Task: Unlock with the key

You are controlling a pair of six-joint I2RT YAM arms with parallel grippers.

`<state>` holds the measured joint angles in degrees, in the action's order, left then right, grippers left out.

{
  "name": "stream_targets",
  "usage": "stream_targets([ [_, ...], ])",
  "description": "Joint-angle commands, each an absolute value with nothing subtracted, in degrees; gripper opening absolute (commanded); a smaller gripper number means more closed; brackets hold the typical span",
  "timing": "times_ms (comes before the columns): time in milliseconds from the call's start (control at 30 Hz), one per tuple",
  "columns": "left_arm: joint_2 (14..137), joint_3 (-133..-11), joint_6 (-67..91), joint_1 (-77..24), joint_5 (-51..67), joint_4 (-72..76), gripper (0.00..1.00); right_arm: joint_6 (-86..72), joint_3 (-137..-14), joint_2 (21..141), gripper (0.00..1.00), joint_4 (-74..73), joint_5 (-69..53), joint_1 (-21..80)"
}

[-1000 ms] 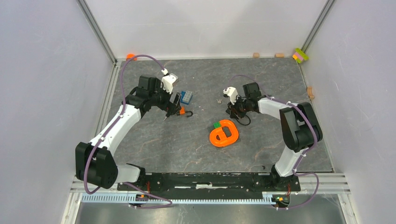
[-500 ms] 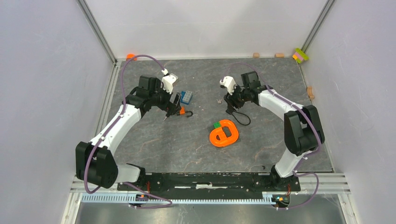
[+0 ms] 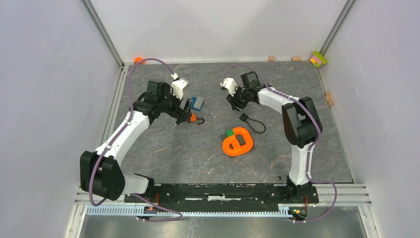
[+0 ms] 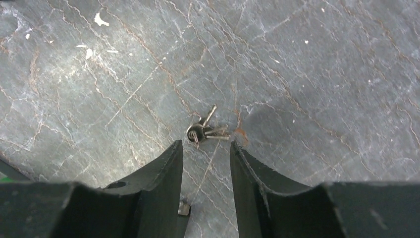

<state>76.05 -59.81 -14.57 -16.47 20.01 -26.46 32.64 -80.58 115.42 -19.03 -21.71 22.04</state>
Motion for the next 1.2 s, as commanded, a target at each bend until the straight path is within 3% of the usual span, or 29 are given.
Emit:
stream_targets([
  [0, 73.8, -59.9, -14.1, -16.1, 20.2, -25.4, 1.0, 32.5, -83.9, 116.4, 0.44, -18.8, -21.0, 22.9],
  [633, 73.8, -59.7, -14.3, -16.2, 20.9, -25.3, 1.0, 33.3, -83.2, 118.1, 0.36, -19.6, -21.0, 23.3],
  [667, 69.1, -59.7, -14.3, -16.2, 20.8, -25.3, 1.0, 33.2, -83.1, 118.2, 0.35, -19.6, -21.0, 23.3],
  [700, 73.6, -59.7, -14.3, -16.2, 20.9, -25.3, 1.0, 33.3, -83.1, 118.2, 0.34, -19.6, -20.9, 23.3],
  [1167, 74.0, -59.7, -14.3, -16.1, 20.8, -25.3, 1.0, 34.0, -83.7, 118.3, 0.21, -20.2, -20.8, 23.4],
])
